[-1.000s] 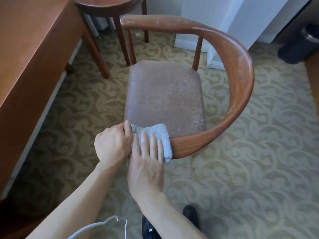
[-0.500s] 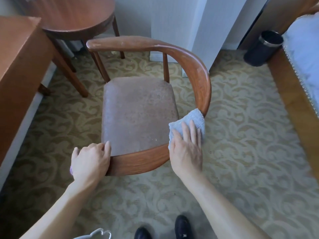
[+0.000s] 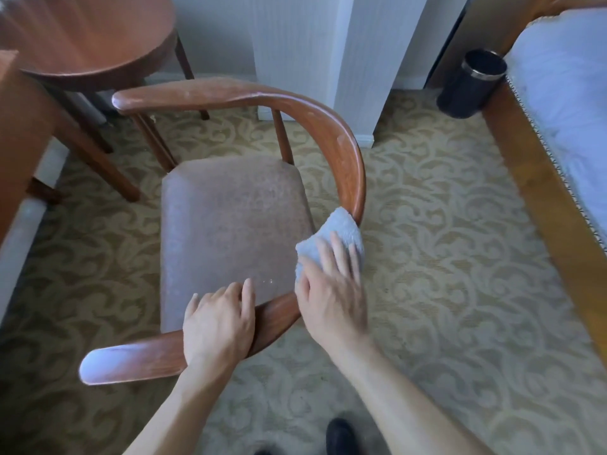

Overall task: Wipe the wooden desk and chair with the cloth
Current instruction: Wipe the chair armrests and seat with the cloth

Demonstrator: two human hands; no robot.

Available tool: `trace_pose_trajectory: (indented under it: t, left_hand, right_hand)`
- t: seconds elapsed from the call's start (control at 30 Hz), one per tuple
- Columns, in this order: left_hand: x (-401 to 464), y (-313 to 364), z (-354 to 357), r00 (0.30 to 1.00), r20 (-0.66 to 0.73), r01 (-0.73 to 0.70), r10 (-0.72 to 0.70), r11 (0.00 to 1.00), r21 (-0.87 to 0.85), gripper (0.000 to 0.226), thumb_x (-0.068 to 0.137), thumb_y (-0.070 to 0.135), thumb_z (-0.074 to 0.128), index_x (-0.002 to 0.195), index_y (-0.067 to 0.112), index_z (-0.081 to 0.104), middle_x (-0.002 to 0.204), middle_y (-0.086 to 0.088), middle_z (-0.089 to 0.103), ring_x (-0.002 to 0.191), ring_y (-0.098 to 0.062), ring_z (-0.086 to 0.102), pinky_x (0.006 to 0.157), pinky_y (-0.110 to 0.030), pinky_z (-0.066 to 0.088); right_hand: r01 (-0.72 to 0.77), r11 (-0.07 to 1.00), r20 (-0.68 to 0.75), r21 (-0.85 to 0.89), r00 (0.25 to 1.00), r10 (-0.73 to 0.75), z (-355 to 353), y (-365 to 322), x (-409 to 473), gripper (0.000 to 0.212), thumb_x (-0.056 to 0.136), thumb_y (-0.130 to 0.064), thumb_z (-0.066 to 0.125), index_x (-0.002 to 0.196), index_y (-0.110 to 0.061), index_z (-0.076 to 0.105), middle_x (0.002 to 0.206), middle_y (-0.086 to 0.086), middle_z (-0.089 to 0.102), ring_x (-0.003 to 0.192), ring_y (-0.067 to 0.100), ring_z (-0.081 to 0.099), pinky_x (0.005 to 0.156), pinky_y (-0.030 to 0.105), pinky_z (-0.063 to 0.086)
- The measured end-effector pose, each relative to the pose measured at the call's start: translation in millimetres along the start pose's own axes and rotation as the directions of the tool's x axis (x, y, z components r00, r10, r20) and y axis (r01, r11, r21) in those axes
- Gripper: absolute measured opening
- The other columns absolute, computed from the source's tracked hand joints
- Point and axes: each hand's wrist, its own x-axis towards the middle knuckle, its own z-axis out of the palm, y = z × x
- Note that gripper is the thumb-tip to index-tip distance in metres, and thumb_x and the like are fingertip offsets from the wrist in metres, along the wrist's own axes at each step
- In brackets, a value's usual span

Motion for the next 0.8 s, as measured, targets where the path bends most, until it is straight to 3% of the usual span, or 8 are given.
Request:
trace_pose_trajectory:
  t: [0.1, 0.27, 0.37, 0.5, 0.57, 0.63, 0.73, 0.8]
  left_hand:
    - [-0.4, 5.5, -3.0, 0.999, -0.022, 0.024, -0.025, 0.999, -0.042, 0.05, 0.097, 0.052, 0.006, 0.069, 0.03, 0.04, 0.074, 0.006, 0.063, 0.087, -0.024, 0.068, 0.107, -0.046, 0.04]
    - [0.8, 8.0, -3.9, 0.997, -0.023, 0.074, -0.075, 0.997, -0.021, 0.044, 0.103, 0.048, 0.027, 0.069, 0.03, 0.048, 0.077, 0.004, 0.07, 0.087, -0.025, 0.069, 0.106, -0.044, 0.041]
    - [0.7, 9.1, -3.0, 0.997, -0.011, 0.072, -0.073, 0.997, -0.023, 0.045, 0.102, 0.048, 0.027, 0.068, 0.028, 0.049, 0.077, 0.004, 0.07, 0.086, -0.024, 0.069, 0.106, -0.044, 0.042]
    - [0.7, 7.1, -5.0, 0.994, 0.11, 0.017, -0.024, 0.998, 0.062, 0.041, 0.097, 0.046, 0.013, 0.086, 0.029, 0.049, 0.085, 0.006, 0.068, 0.088, -0.024, 0.067, 0.1, -0.046, 0.043]
    - [-2.2, 10.0, -10.1, 0.984, 0.177, -0.036, 0.029, 0.999, 0.036, 0.031, 0.099, 0.046, 0.021, 0.092, 0.033, 0.048, 0.085, 0.006, 0.062, 0.088, -0.026, 0.066, 0.096, -0.049, 0.044]
    - [-6.4, 20.5, -19.5, 0.978, 0.148, -0.129, 0.147, 0.984, -0.124, 0.035, 0.095, 0.05, 0.023, 0.084, 0.027, 0.047, 0.079, 0.004, 0.057, 0.082, -0.029, 0.063, 0.082, -0.048, 0.049]
    - [-13.3, 44.6, -39.5, 0.984, 0.095, -0.099, 0.154, 0.9, -0.424, 0.031, 0.102, 0.043, 0.035, 0.089, 0.024, 0.055, 0.078, 0.008, 0.058, 0.072, -0.007, 0.055, 0.069, -0.027, 0.049]
    - [-18.2, 53.4, -56.3, 0.987, 0.047, -0.11, 0.151, 0.87, -0.481, 0.019, 0.105, 0.03, 0.047, 0.103, 0.023, 0.065, 0.079, 0.013, 0.058, 0.07, 0.002, 0.052, 0.071, -0.017, 0.048]
  right_hand:
    - [-0.002, 0.999, -0.026, -0.035, 1.0, 0.001, -2.6, 31.1, 42.3, 0.029, 0.087, -0.019, 0.056, 0.107, -0.016, 0.076, 0.149, 0.011, 0.054, 0.15, 0.031, 0.031, 0.127, 0.048, 0.015]
    - [-0.126, 0.992, -0.06, -0.033, 0.991, 0.123, 4.2, 16.1, 51.2, 0.016, 0.077, -0.003, 0.065, 0.088, -0.009, 0.077, 0.146, 0.014, 0.056, 0.151, 0.034, 0.03, 0.126, 0.049, 0.012]
    - [-0.136, 0.991, -0.039, 0.003, 0.99, 0.136, 8.8, -4.8, 21.8, 0.025, 0.082, -0.005, 0.064, 0.104, -0.011, 0.075, 0.148, 0.011, 0.054, 0.152, 0.032, 0.027, 0.127, 0.047, 0.007]
    - [-0.124, 0.975, -0.052, 0.183, 0.989, 0.136, 18.8, -30.2, -25.2, 0.032, 0.092, -0.006, 0.065, 0.121, -0.018, 0.07, 0.147, 0.006, 0.057, 0.15, 0.029, 0.033, 0.121, 0.047, 0.026]
    - [-0.09, 0.95, -0.065, 0.3, 0.991, 0.115, 20.2, -40.6, -47.3, 0.033, 0.094, -0.006, 0.065, 0.123, -0.02, 0.07, 0.147, 0.002, 0.058, 0.149, 0.026, 0.037, 0.124, 0.035, 0.023]
    - [-0.105, 0.911, -0.043, 0.399, 0.99, 0.132, 12.6, -46.3, -59.7, 0.035, 0.099, -0.012, 0.053, 0.127, -0.025, 0.069, 0.149, -0.003, 0.056, 0.15, 0.018, 0.035, 0.123, 0.022, 0.019]
    - [-0.222, 0.743, 0.071, 0.632, 0.971, 0.23, -10.2, -46.5, -52.6, 0.048, 0.098, -0.014, 0.035, 0.121, -0.029, 0.074, 0.143, -0.009, 0.061, 0.146, 0.01, 0.042, 0.116, 0.017, 0.03]
    - [-0.361, 0.45, 0.223, 0.817, 0.917, 0.331, -37.0, -47.9, -40.0, 0.048, 0.096, 0.002, 0.041, 0.106, -0.027, 0.079, 0.125, -0.007, 0.073, 0.124, 0.009, 0.063, 0.104, 0.024, 0.046]
